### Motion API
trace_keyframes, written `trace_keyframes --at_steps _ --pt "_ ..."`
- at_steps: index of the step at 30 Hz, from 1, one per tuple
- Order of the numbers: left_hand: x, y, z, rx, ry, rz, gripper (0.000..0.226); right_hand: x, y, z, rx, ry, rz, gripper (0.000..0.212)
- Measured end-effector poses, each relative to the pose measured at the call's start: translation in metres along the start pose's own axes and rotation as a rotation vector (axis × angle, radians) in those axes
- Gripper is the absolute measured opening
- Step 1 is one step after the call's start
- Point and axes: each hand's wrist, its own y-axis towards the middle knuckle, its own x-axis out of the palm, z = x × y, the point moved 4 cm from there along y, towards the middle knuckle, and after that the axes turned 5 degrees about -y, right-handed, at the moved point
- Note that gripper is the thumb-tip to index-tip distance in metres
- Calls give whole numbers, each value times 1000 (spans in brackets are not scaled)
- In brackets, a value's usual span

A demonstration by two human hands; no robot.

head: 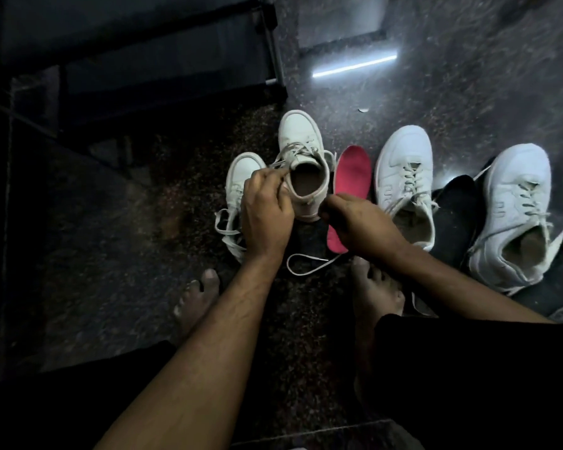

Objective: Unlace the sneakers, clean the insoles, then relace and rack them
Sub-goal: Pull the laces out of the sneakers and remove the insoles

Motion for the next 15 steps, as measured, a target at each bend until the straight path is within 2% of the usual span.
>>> trace_keyframes --at_steps 2,4,10,13,15 --pt "-17 0 -7 -2 64 39 27 -3 12 -23 -93 -5 15 16" --pt "-33 -1 -16 -30 126 67 25 -2 25 -45 -173 -10 28 15" --pt "-67 -23 -69 -278 241 43 34 20 49 -87 -300 -59 14 11" --pt "-68 -34 -95 -458 86 -50 50 34 59 -94 -297 -69 -12 17" --pt "-62 -35 -99 -467 -4 -162 43 40 63 -96 -293 -76 -14 18"
